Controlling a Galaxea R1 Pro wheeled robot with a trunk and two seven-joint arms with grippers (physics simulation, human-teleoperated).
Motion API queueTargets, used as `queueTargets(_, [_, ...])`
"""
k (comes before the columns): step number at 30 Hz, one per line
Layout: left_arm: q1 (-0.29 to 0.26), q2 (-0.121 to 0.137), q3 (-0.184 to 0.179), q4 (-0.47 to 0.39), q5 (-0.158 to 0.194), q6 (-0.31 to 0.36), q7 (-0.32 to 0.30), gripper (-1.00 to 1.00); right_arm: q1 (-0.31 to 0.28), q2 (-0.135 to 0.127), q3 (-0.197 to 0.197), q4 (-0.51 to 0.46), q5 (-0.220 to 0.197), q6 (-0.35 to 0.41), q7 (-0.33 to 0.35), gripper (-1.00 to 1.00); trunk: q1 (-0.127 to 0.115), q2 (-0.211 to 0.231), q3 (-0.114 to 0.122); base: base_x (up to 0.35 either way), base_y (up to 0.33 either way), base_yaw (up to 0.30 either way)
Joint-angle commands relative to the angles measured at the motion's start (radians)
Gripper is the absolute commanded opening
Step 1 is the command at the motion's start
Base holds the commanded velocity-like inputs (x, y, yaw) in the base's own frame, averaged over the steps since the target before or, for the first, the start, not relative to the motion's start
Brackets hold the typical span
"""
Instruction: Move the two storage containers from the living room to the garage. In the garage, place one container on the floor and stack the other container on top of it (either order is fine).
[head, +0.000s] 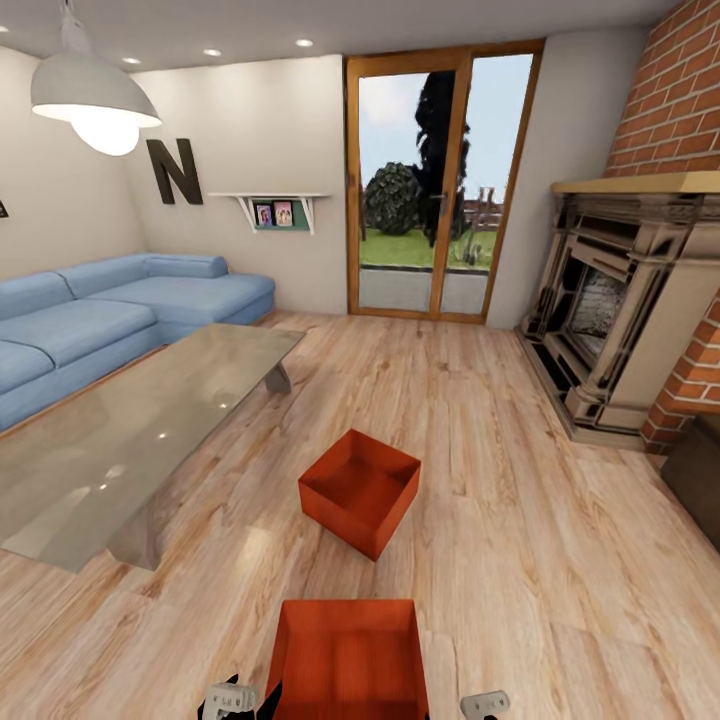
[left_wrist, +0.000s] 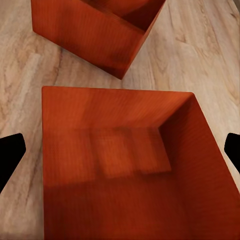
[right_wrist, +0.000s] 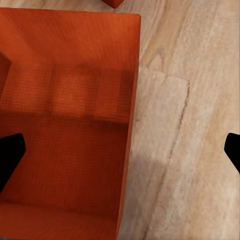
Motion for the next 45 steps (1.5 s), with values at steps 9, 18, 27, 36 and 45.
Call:
queueTargets(9, [-0.001,0.000,-0.006,0.000,0.011,-0.001,-0.006,1.00,-0.001,0.000,0.006,0.001,-0.011,-0.004,0.003,1.00,0.023,-0.043,-0.020,0.000,0.000,0.000])
queueTargets(18, [-0.001,0.000,-0.007,0.000,0.011,-0.001,-0.010,1.00,-0.001,0.000,0.008,-0.003,-0.010,-0.004,0.004,1.00,0.023,-0.043,-0.020,0.000,0.000,0.000])
queueTargets(27, [-0.001,-0.002,0.008,-0.043,0.024,0.061,-0.005,1.00,-0.009,0.000,0.008,-0.239,-0.009,0.033,-0.013,1.00,0.023,-0.043,-0.020,0.000,0.000,0.000])
queueTargets(36, [-0.002,0.077,0.035,-0.520,0.027,0.725,0.559,1.00,-0.053,-0.005,0.002,-0.334,-0.010,0.337,-0.134,1.00,0.023,-0.043,-0.020,0.000,0.000,0.000])
queueTargets(45, [-0.002,0.092,0.045,-0.677,-0.096,0.973,0.762,1.00,-0.057,-0.004,0.001,-0.337,-0.014,0.512,-0.147,1.00,0.023,-0.043,-0.020,0.000,0.000,0.000])
